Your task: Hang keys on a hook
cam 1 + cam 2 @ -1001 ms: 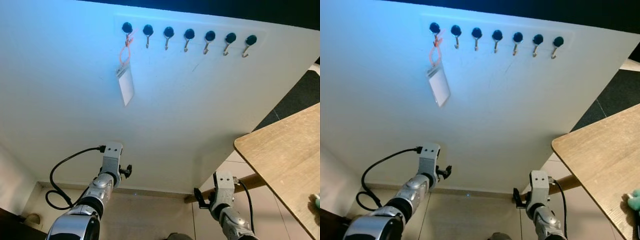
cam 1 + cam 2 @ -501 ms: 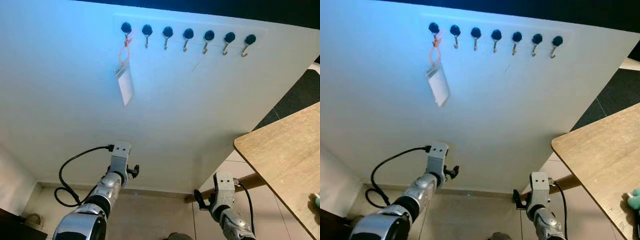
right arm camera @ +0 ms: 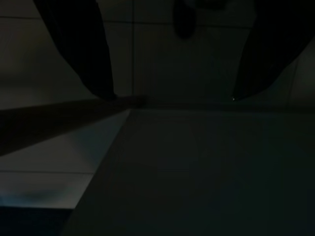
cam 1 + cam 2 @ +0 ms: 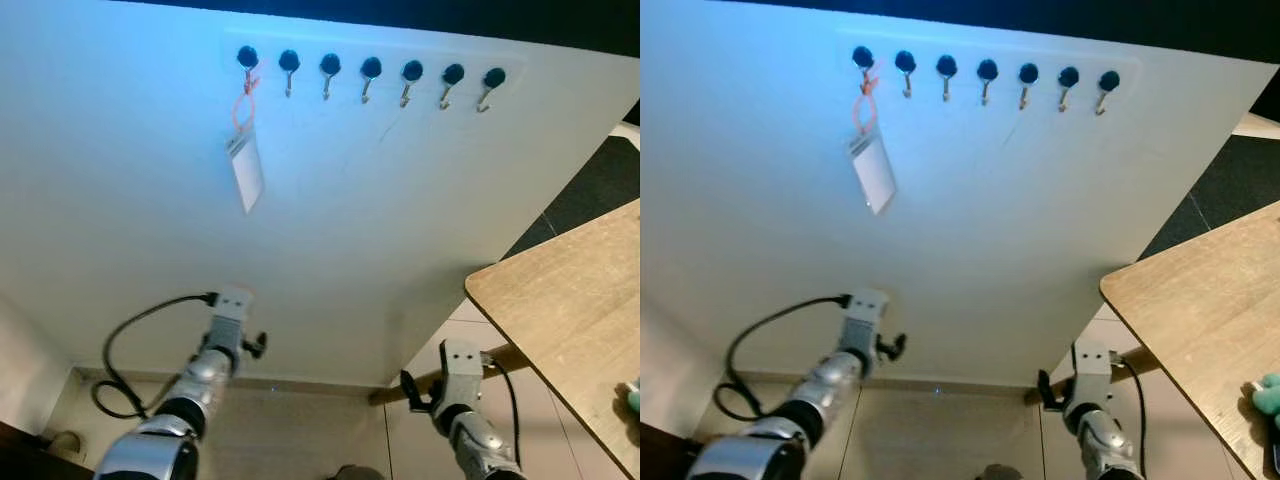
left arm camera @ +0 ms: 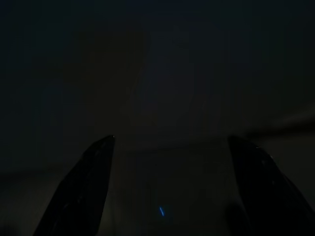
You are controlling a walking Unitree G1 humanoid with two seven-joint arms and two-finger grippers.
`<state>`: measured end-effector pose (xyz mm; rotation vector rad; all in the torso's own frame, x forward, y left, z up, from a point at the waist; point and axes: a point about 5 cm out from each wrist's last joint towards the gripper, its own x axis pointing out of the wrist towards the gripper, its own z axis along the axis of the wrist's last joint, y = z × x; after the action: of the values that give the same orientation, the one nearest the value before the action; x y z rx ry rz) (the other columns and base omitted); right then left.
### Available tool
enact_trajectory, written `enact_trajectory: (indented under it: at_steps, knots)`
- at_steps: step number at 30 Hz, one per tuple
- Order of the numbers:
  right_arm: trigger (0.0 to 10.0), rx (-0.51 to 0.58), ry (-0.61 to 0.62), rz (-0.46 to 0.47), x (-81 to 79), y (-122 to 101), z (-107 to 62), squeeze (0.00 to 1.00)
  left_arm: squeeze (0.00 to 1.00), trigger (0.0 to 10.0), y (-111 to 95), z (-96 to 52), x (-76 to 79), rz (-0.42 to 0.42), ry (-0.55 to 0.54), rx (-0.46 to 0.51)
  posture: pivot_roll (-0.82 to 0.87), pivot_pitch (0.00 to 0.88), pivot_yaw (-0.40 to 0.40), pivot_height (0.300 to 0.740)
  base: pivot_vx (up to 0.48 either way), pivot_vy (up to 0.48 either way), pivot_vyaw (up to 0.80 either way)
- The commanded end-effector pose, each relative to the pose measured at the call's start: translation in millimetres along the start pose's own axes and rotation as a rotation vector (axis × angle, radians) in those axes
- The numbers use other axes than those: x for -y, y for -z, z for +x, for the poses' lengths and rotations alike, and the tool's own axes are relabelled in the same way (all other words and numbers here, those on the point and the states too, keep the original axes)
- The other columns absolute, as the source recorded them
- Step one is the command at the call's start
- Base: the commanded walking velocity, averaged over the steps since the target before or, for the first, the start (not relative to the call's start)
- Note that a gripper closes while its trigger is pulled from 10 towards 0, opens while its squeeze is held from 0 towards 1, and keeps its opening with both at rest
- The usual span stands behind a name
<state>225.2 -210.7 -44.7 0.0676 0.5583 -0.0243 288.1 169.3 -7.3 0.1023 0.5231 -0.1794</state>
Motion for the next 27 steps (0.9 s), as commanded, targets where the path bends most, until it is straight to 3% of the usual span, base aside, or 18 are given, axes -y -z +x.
enact_trajectory:
  at_steps: [1, 4, 9, 13, 19, 27]
  knots:
    - [10.0, 0.032, -0.016, 0.008, -3.9, -2.8, 0.5, 0.0, 0.0, 10.0, -1.8, -4.2, 1.2, -0.041, 0.01, 0.094, 0.02, 0.052, -0.079, 0.74, 0.0, 0.0, 0.0]
    - [10.0, 0.058, -0.038, 0.015, -7.6, -3.5, -0.3, 0.0, 0.0, 10.0, -4.9, -7.3, 8.6, -0.095, 0.037, 0.17, 0.03, 0.055, -0.086, 0.74, 0.0, 0.0, 0.0]
    - [10.0, 0.091, -0.102, 0.02, -18.6, -0.7, -3.2, 0.0, 0.0, 10.0, 6.2, -15.4, 24.1, -0.057, 0.075, 0.188, 0.03, 0.057, -0.08, 0.74, 0.0, 0.0, 0.0]
    - [10.0, 0.112, -0.125, 0.025, -22.8, 2.3, -6.7, 0.0, 0.0, 10.0, 14.4, -21.3, 19.6, -0.113, 0.027, 0.188, 0.02, 0.058, -0.069, 0.74, 0.0, 0.0, 0.0]
    - [10.0, 0.149, -0.129, 0.04, -18.3, 8.8, -16.1, 0.0, 0.0, 10.0, 21.4, -36.7, 12.8, -0.117, 0.021, 0.232, 0.02, 0.059, -0.075, 0.74, 0.0, 0.0, 0.0]
    - [10.0, 0.17, -0.126, 0.057, -15.7, 10.2, -19.7, 0.0, 0.0, 10.0, 24.8, -36.1, 5.5, -0.169, -0.045, 0.206, 0.02, 0.061, -0.08, 0.74, 0.0, 0.0, 0.0]
